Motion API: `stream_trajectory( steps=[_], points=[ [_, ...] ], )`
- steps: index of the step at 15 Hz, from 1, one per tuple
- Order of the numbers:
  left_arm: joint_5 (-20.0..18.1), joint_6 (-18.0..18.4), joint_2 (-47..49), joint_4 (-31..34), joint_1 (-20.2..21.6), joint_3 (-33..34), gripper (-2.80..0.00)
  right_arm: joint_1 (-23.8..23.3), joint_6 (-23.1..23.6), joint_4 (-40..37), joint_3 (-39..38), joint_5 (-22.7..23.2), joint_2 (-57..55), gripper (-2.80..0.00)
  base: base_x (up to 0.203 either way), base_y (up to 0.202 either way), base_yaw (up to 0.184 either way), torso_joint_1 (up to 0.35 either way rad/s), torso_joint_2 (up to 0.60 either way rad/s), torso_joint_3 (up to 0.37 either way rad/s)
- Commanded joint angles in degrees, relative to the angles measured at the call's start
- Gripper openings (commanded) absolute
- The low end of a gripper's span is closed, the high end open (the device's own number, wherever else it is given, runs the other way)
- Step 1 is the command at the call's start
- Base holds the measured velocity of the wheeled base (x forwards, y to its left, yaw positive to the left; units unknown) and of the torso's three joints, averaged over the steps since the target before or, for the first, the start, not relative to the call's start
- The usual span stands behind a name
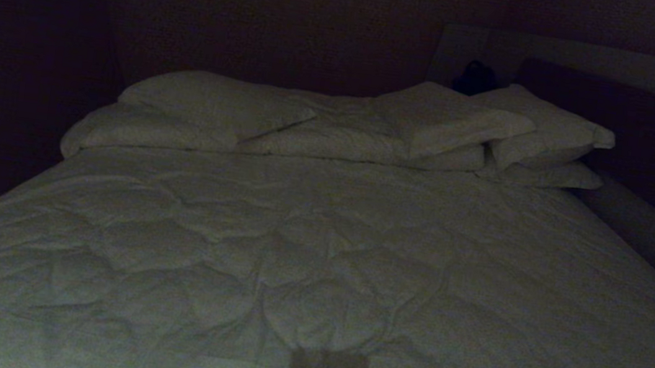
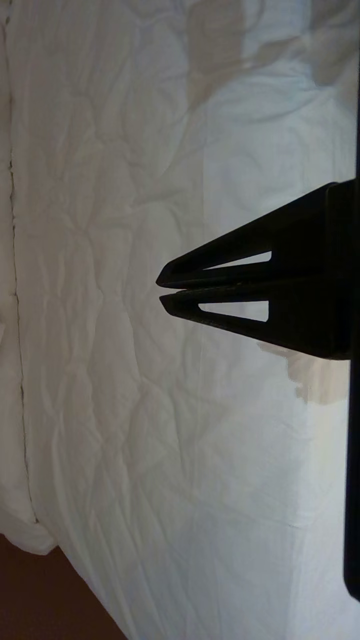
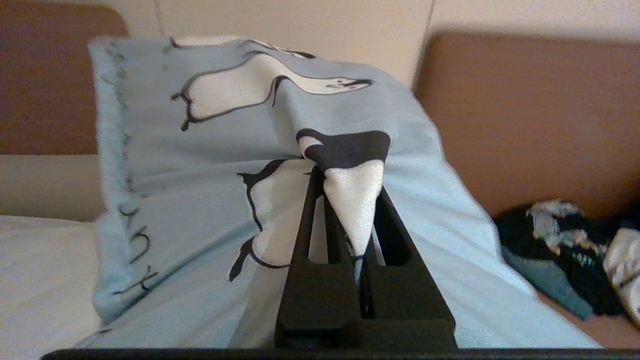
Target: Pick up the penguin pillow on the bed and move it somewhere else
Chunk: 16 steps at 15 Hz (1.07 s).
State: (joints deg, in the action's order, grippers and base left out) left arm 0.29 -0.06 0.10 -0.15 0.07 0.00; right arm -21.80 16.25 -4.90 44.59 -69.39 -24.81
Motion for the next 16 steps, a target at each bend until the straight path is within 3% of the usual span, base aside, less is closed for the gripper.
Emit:
stream_trajectory(
  steps=[1,8,16],
  points=[
    [0.1,0.0,0.0,0.0,0.0,0.0,-2.8,0.0,0.1,0.0,-0.1,-0.4,-0.1,-2.8,0.0,0.0,0.0,0.0,0.0,0.0],
    [0.1,0.0,0.0,0.0,0.0,0.0,-2.8,0.0,0.2,-0.1,-0.2,-0.4,0.2,-2.8,0.0,0.0,0.0,0.0,0.0,0.0],
    [0.1,0.0,0.0,0.0,0.0,0.0,-2.8,0.0,0.3,-0.1,-0.2,-0.4,0.4,-2.8,-0.184,0.0,0.001,0.003,0.0,0.0]
  ],
)
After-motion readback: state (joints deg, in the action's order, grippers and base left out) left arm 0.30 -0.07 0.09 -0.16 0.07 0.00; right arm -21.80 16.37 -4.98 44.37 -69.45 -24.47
